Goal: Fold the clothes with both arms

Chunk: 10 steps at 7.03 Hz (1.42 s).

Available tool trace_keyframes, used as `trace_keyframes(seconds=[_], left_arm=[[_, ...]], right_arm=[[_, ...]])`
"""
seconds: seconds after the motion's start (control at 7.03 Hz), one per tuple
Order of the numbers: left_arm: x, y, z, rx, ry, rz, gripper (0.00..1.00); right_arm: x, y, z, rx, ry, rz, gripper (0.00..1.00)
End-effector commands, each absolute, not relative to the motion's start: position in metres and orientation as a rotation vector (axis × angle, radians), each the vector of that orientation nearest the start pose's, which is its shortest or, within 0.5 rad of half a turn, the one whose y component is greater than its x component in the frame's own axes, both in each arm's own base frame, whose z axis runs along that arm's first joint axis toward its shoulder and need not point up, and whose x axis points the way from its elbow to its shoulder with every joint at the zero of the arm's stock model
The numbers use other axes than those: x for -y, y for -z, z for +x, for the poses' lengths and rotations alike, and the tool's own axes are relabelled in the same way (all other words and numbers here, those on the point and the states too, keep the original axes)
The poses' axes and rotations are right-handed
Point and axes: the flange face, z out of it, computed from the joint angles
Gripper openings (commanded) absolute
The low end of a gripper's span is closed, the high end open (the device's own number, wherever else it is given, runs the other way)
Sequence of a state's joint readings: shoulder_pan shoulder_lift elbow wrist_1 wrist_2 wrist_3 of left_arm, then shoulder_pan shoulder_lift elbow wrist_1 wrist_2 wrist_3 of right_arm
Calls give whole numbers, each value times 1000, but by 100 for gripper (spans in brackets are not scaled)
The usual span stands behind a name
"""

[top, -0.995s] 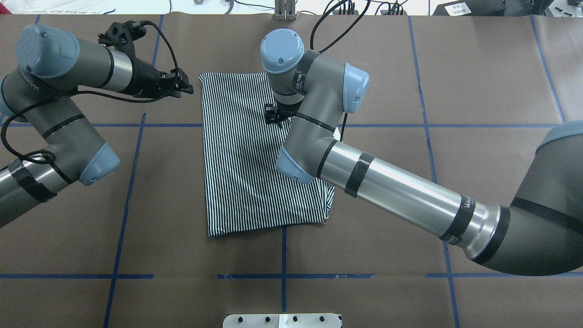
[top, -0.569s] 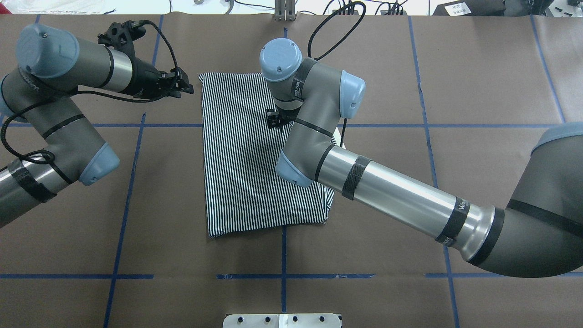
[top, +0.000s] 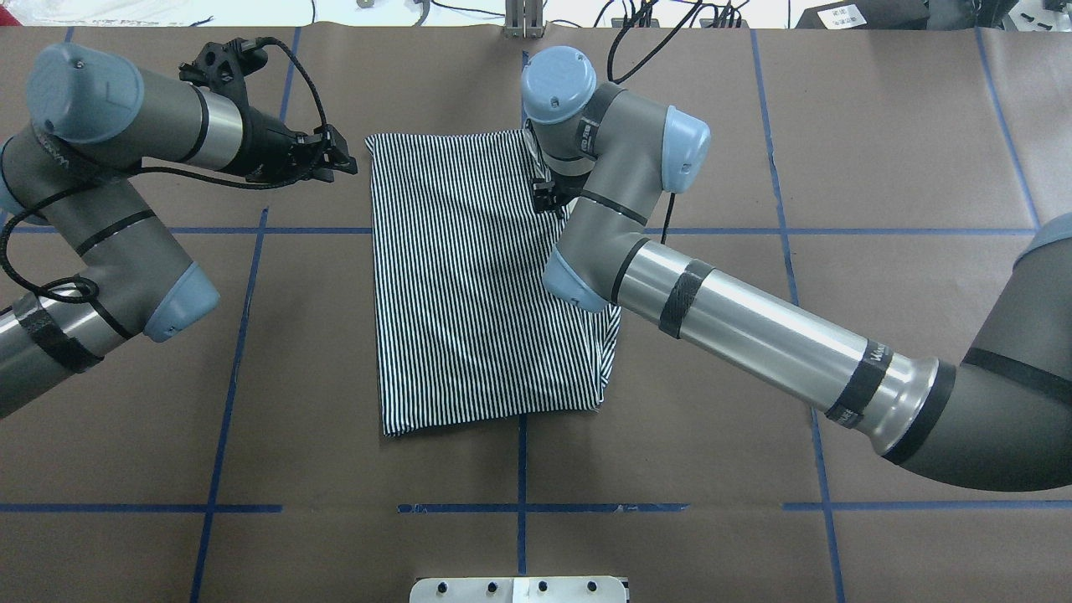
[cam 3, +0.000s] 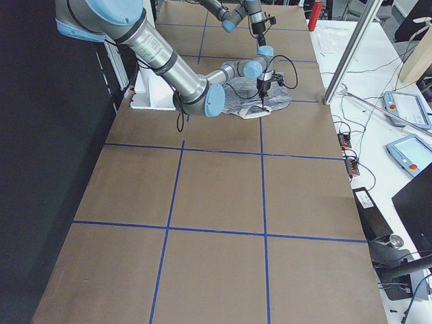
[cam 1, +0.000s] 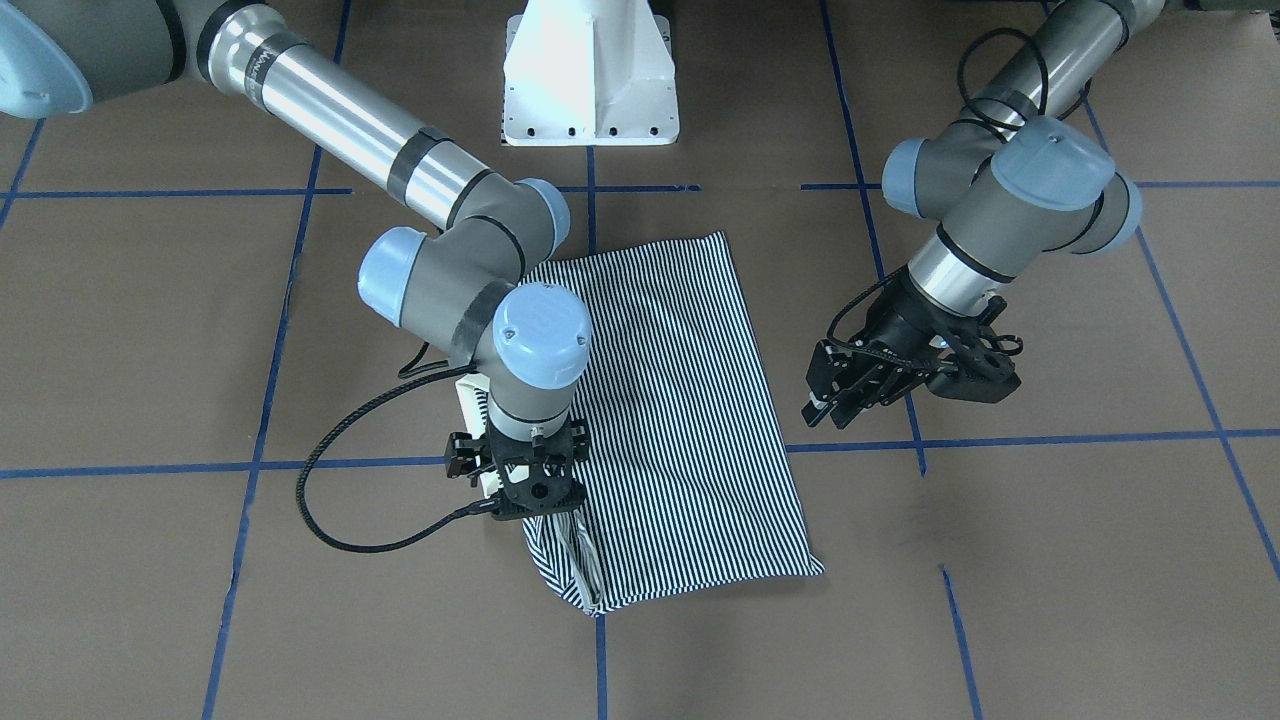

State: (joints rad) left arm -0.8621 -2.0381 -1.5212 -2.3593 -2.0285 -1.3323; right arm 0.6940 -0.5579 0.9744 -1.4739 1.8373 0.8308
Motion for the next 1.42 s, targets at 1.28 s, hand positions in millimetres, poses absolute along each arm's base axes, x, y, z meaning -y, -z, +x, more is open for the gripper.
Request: trace_keyframes(seconds=[1.28], left_arm=[[561,-326,366,-1216,263,273,45]], right_arm=[[363,-255,-571,826,-599,-16,79]])
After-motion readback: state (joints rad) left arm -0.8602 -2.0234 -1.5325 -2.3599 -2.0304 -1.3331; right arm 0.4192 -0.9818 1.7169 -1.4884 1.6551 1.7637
